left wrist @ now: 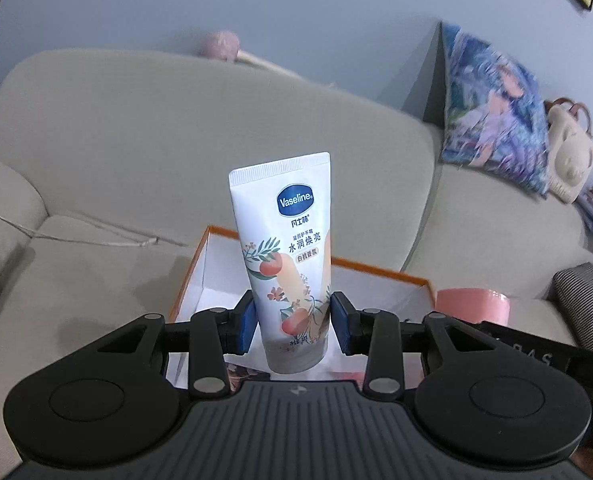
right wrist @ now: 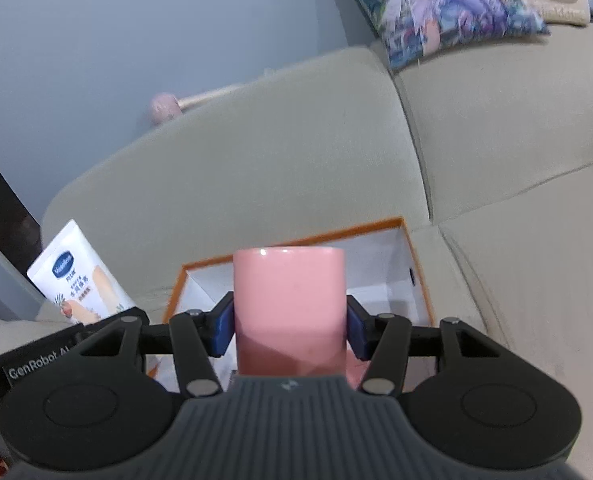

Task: Organize rigid objects
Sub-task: 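Lower the tube into the shoebox with the left tool while the right tool drops the cup inside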

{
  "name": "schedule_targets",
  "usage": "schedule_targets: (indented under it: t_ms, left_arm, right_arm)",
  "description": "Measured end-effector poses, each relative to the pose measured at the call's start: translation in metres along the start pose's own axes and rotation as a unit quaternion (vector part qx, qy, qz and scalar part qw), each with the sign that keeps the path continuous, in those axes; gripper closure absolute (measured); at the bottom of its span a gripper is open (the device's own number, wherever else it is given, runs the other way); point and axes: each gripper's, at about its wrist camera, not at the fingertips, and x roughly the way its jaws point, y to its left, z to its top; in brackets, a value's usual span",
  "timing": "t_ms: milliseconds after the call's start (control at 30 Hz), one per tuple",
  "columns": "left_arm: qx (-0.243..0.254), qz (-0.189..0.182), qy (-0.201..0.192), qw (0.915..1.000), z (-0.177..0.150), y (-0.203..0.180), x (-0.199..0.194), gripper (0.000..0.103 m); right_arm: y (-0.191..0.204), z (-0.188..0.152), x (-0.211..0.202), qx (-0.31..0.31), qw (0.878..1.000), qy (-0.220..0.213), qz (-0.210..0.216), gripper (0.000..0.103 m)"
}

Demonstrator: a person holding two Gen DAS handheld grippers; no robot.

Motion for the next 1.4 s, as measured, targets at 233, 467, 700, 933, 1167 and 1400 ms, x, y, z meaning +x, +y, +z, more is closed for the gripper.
schedule_targets:
  t_ms: [233,467,700,933,1167,1400]
  left_arm:
    - [-0.01,0.015,0.057,0.9982,-0.012,0.011,0.047,0.059]
    - [-0.012,0.03,0.112,0.9931,-0.023,0.017,0.077,0.059]
    - [0.014,0.054,0.14,0.9886,-0.039,0.013,0.089,0.059]
    - [0.028,0.066,0.17,0.9829,-0.046,0.012,0.101,0.059]
    - [0.032,0.073,0.185,0.9795,-0.049,0.016,0.105,0.059]
    - [0.043,0.076,0.19,0.9779,-0.05,0.011,0.11,0.058]
  right_arm:
    - [-0.006,-0.012,0.052,0.001,0.999,0.043,-0.011,0.047]
    - [-0.011,-0.029,0.084,-0.005,0.996,0.079,-0.035,0.047]
    - [-0.017,-0.036,0.102,-0.011,0.994,0.097,-0.055,0.047]
    - [-0.014,-0.043,0.124,-0.034,0.989,0.12,-0.079,0.047]
    - [-0.005,-0.045,0.127,-0.055,0.985,0.132,-0.093,0.046]
    - [-0.005,-0.045,0.124,-0.082,0.978,0.149,-0.12,0.047]
